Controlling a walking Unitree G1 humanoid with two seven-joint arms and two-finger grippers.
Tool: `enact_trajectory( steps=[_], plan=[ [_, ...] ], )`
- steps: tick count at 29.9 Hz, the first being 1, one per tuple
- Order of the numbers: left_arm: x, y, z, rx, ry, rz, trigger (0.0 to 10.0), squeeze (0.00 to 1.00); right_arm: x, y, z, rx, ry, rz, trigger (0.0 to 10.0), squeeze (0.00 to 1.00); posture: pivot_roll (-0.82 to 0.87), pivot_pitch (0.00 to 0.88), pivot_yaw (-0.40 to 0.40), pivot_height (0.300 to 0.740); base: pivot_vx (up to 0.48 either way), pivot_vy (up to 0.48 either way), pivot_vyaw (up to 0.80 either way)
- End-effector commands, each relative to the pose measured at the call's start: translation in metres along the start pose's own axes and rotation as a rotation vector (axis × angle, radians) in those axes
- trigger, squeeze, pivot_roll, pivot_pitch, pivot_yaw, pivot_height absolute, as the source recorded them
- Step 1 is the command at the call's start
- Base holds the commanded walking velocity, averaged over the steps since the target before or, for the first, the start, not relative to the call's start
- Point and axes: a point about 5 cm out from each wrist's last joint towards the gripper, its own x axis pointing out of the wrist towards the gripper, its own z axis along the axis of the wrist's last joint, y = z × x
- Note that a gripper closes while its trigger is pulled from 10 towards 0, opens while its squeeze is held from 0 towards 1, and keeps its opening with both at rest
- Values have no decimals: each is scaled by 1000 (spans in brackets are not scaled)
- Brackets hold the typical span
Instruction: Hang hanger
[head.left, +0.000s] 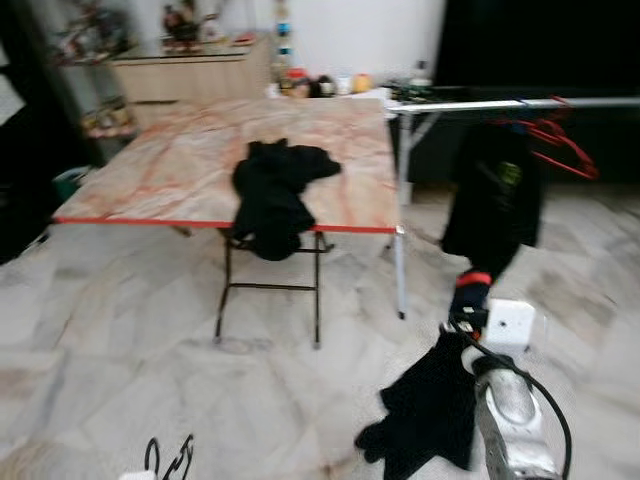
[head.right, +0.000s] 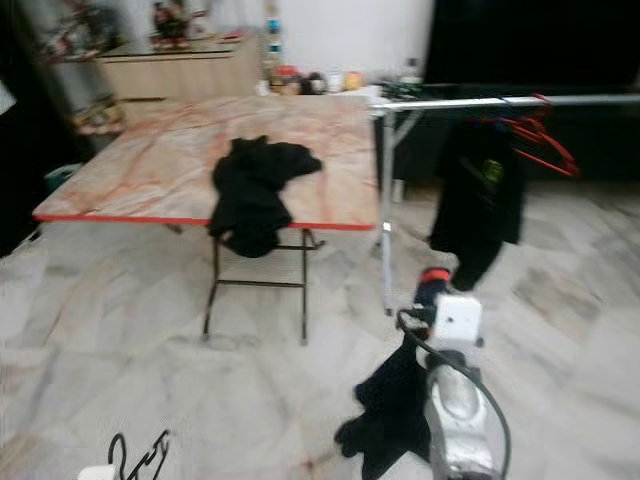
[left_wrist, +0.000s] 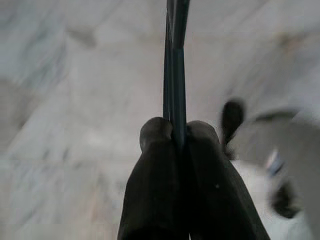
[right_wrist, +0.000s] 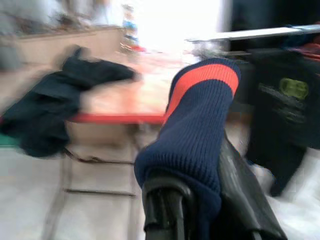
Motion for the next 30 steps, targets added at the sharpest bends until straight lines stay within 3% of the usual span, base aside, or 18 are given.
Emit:
enact_trajectory(
  steps=[1,9,13,21,25,26,27,28,30],
  plan=[
    [2,-5,14,8,-42,-15,10000,0,-1,-11,4,-21,-16,-18,10000,0,-26,0,81,740,480,0,0],
    [3,-6,15,4,-49,-19,10000,0,3,2,19,-94,-86,104,10000,0,-30,0,80,740,480,0,0],
    [3,-8,17,2,-56,-24,10000,0,7,10,31,-95,-126,167,10000,0,-31,0,78,740,480,0,800],
    [4,-11,19,-6,-62,-30,10000,0,12,11,38,-67,-139,147,10000,0,-25,0,75,740,480,0,196],
    [4,-11,20,-3,-61,-29,10000,0,26,13,72,-105,-237,166,10000,0,-37,0,87,740,480,0,0],
    [4,-11,20,-3,-61,-29,10000,0,26,13,72,-105,-237,166,10000,0,-37,0,87,740,480,0,0],
    [4,-10,20,-1,-61,-27,10000,0,36,13,93,-109,-302,170,10000,0,-42,0,89,740,405,0,0],
    [4,-10,20,-1,-61,-27,10000,0,36,13,93,-109,-302,170,10000,0,-42,0,89,740,405,0,0],
    [4,-10,21,4,-59,-20,10000,0,56,18,151,-135,-469,213,10000,0,-46,0,93,740,0,0,0]
  ],
)
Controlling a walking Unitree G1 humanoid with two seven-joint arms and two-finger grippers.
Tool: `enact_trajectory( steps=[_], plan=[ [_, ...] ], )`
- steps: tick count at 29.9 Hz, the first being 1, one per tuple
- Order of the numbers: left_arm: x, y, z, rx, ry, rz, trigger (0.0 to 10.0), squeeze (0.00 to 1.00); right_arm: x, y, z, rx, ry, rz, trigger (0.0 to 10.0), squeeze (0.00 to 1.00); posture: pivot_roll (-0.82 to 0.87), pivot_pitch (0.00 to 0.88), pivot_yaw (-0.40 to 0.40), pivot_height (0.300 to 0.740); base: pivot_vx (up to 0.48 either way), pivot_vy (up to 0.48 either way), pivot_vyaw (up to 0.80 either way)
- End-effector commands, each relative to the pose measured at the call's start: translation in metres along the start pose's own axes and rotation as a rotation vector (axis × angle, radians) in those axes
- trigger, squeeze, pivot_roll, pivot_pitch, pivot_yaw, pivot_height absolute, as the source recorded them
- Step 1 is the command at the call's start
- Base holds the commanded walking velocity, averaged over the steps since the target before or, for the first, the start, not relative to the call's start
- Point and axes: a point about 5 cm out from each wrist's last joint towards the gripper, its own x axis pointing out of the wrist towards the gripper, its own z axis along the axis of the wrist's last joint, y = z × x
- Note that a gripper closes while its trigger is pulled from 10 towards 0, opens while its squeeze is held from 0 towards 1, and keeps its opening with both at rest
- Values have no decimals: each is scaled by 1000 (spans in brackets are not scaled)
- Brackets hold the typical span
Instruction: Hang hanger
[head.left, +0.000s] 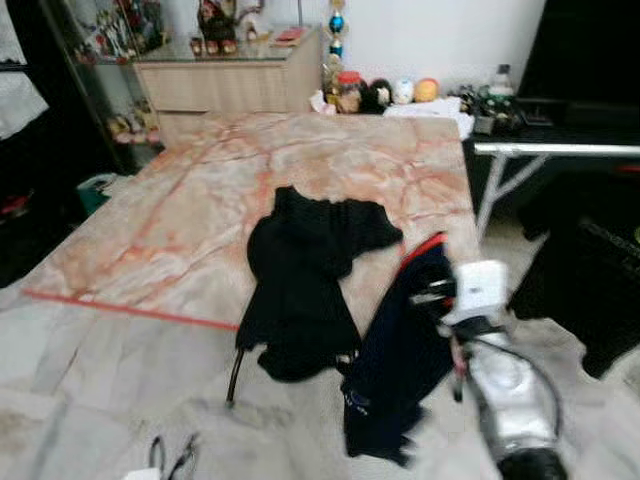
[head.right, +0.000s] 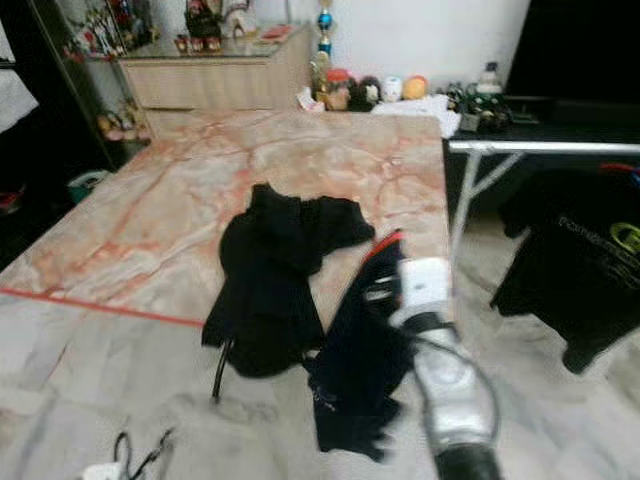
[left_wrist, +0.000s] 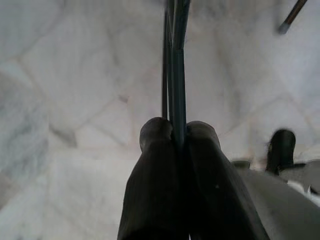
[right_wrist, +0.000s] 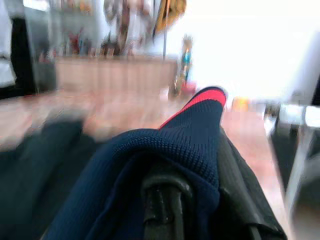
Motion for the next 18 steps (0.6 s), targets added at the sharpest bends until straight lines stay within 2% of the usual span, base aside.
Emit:
enact_trajectory(
  steps=[1,3,5,6,9,10,11,13,15,18],
  plan=[
    [-3,12,-5,9,19,37,10000,0,28,6,55,-6,-219,42,10000,0,-46,0,93,740,0,0,0],
    [-2,11,-3,14,18,35,10000,0,56,6,100,-63,-342,140,10000,0,-52,0,98,740,0,0,0],
    [-2,11,-3,14,17,34,10000,0,61,5,108,-78,-357,149,10000,0,-52,0,98,740,0,0,0],
    [-2,11,-2,15,15,33,10000,0,72,-1,124,-112,-381,139,10000,0,-51,0,99,740,0,0,0],
    [-2,10,-1,15,14,33,10000,0,77,-5,133,-122,-389,123,10000,0,-50,0,100,740,0,0,0],
    [-2,10,-1,15,14,34,10000,0,88,-13,150,-142,-392,85,10000,0,-49,0,97,740,0,0,0],
    [-2,10,-1,13,14,35,10000,0,92,-16,155,-154,-378,69,10000,0,-49,0,95,740,0,0,0],
    [-2,10,-1,12,15,35,10000,0,97,-18,158,-173,-353,54,10000,0,-44,0,92,740,0,0,0],
    [-2,10,-2,10,18,38,10000,0,100,-17,149,-186,-291,53,10000,0,-40,0,89,740,0,0,0],
    [-2,9,-4,2,21,38,10000,0,96,-12,101,-184,-80,63,10000,0,-29,0,86,740,0,0,0]
  ],
)
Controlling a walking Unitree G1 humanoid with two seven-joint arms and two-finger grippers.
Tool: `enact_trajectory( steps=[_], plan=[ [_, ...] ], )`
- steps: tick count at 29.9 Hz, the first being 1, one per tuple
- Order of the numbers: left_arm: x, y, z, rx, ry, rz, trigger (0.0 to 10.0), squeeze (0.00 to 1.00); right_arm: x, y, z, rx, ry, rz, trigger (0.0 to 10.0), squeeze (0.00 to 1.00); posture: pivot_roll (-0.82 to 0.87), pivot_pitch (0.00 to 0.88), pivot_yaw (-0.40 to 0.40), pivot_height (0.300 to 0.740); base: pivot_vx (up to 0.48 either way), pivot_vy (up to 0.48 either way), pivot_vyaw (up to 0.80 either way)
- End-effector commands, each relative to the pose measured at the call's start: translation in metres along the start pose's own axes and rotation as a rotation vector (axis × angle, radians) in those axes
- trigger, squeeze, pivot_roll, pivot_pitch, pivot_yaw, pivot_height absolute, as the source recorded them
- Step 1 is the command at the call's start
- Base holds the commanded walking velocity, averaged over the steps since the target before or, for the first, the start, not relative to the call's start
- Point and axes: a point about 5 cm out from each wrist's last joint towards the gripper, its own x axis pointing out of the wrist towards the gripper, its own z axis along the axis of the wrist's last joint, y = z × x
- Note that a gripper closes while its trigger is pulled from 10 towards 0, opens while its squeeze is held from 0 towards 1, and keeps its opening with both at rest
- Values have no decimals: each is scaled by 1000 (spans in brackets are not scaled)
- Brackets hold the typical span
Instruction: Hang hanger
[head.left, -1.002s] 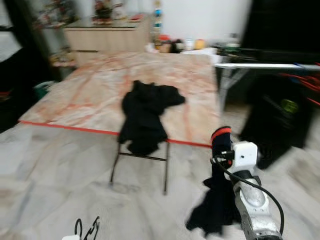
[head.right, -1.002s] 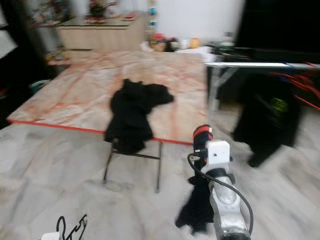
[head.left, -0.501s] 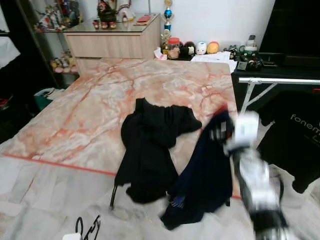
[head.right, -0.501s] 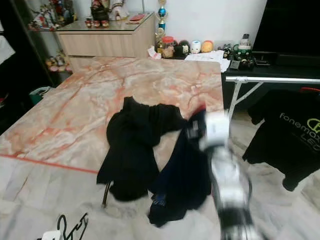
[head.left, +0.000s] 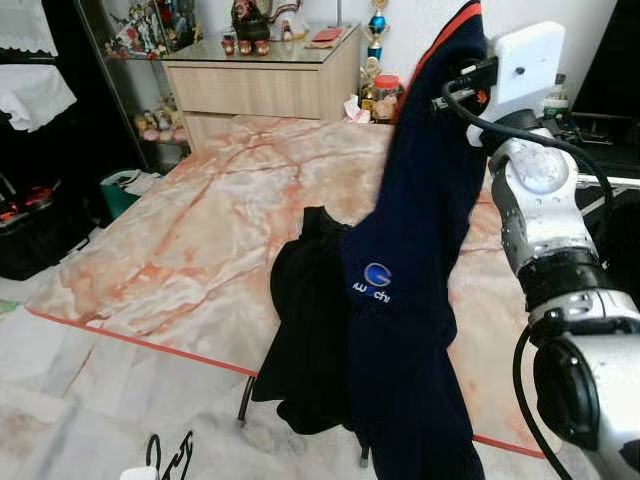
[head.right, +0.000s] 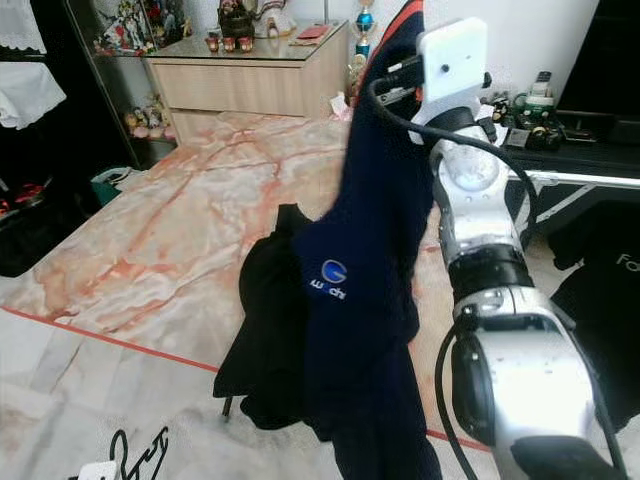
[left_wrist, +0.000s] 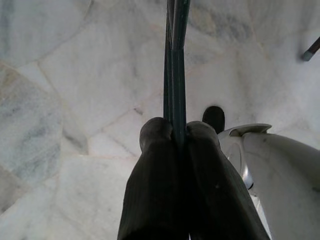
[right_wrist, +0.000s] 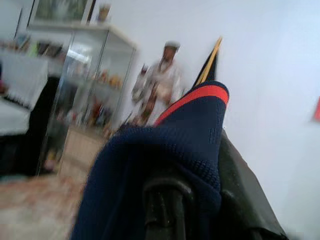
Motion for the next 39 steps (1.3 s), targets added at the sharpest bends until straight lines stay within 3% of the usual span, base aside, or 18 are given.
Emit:
enact_trajectory(
  steps=[1,2,3,6,7,10,11,12,15,16,22,25,30,32,33,34,35,39],
  plan=[
    [-1,3,-5,-4,20,13,10000,0,-15,17,-44,-17,214,40,10000,0,-27,0,85,740,0,0,0],
    [-1,3,-5,-4,20,13,10000,0,-15,17,-44,-17,214,40,10000,0,-27,0,85,740,0,0,0],
    [-1,2,-5,-6,20,9,10000,0,-36,29,-80,13,377,71,10000,0,-24,0,85,740,0,0,0],
    [-1,2,-5,-6,22,6,10000,0,-57,36,-107,37,490,73,10000,0,-28,0,87,740,0,0,0],
    [-1,3,-5,-5,25,1,10000,0,-74,40,-125,73,560,57,10000,0,-29,0,88,740,0,0,0],
    [-1,6,-3,0,27,-1,10000,0,-102,47,-149,132,644,36,10000,0,-34,0,91,740,0,0,0],
    [-1,6,-3,0,27,-1,10000,0,-102,47,-149,132,644,36,10000,0,-34,0,91,740,0,0,0],
    [-2,7,-3,2,28,-2,10000,0,-110,47,-155,145,656,10,10000,1000,-36,0,91,740,0,0,0],
    [-2,10,-5,5,31,-3,10000,0,-122,49,-161,175,637,-33,10000,1000,-35,0,90,740,0,0,0],
    [-4,15,-8,4,38,3,10000,0,-126,47,-157,180,556,-71,10000,1000,-38,0,89,740,0,0,0],
    [-8,25,-19,4,66,14,10000,0,-149,43,-143,226,407,-166,10000,1000,-38,0,83,740,0,0,0],
    [-9,26,-22,3,73,15,10000,0,-155,44,-140,221,394,-167,10000,1000,-40,0,82,740,0,0,0],
    [-9,19,-29,7,87,8,10000,0,-168,39,-123,191,338,-233,10000,1000,-39,0,73,740,0,0,0],
    [-8,5,-34,12,94,-8,10000,0,-190,35,-112,204,336,-325,10000,992,-41,0,69,740,0,0,0],
    [-8,5,-34,12,94,-8,10000,0,-190,35,-112,204,336,-325,10000,992,-41,0,69,740,0,0,0],
    [-6,-3,-34,12,95,-16,10000,0,-203,44,-114,202,366,-304,10000,227,-47,0,71,740,0,0,0],
    [-6,-9,-35,14,96,-23,10000,0,-214,55,-118,203,406,-263,10000,12,-47,0,71,740,0,0,0],
    [-2,-24,-28,17,77,-35,10000,0,-229,60,-120,221,436,-291,10000,0,-46,0,72,740,0,0,0]
  ],
)
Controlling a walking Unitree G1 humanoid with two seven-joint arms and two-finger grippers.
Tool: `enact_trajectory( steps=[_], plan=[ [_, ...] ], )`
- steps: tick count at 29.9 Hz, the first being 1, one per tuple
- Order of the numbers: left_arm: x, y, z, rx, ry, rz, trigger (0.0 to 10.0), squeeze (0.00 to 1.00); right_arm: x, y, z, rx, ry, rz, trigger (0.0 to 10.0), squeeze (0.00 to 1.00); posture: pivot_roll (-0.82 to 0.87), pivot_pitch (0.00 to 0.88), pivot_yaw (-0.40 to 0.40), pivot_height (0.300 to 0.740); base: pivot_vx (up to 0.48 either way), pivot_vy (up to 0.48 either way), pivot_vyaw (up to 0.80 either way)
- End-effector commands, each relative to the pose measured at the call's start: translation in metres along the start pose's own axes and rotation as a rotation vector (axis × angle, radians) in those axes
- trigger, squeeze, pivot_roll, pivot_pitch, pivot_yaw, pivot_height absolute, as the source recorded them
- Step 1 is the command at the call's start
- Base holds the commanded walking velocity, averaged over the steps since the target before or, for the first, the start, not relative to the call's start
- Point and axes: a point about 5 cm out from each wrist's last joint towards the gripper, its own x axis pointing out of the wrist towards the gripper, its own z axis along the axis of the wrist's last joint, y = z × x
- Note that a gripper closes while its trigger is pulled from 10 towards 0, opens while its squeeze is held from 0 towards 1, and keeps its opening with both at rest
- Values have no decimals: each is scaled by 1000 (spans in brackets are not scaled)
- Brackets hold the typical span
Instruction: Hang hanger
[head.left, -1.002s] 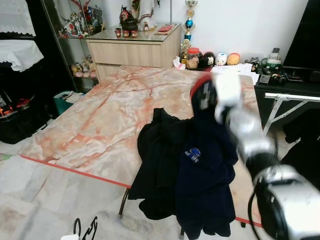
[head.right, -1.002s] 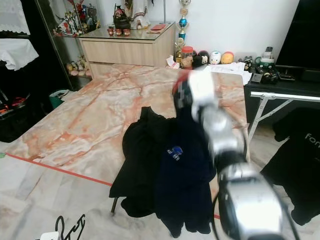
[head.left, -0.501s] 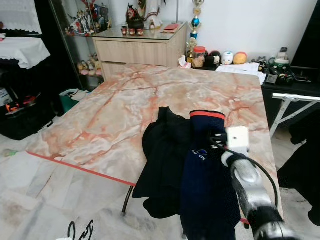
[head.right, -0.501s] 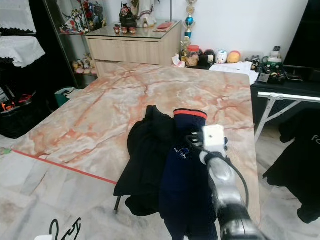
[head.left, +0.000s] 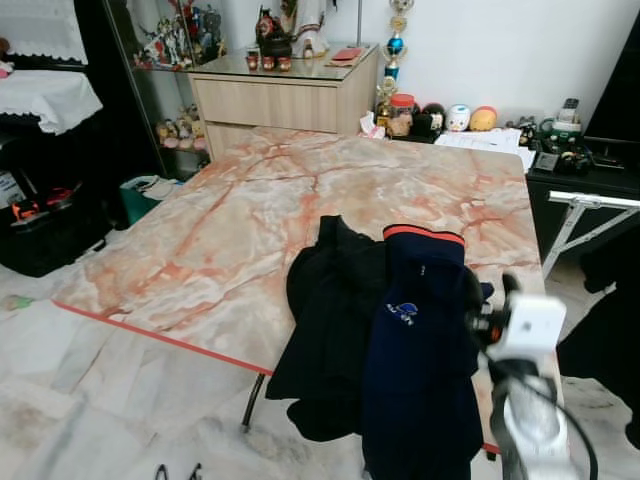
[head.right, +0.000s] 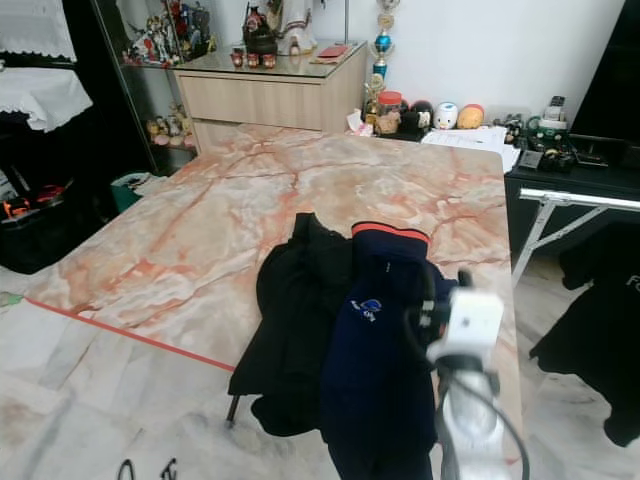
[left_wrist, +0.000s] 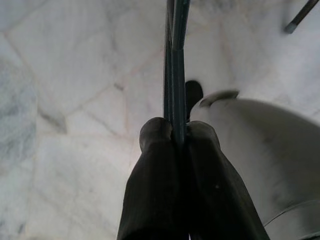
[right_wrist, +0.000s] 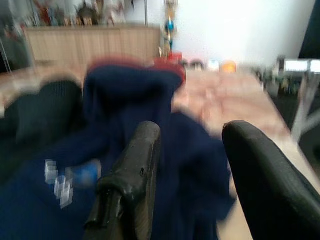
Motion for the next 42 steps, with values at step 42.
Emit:
enact_trajectory(
  steps=[42],
  plan=[
    [-15,63,-1,-38,-12,101,10000,0,-138,4,-191,-36,1068,117,10000,0,-41,0,64,740,0,0,0]
  ],
)
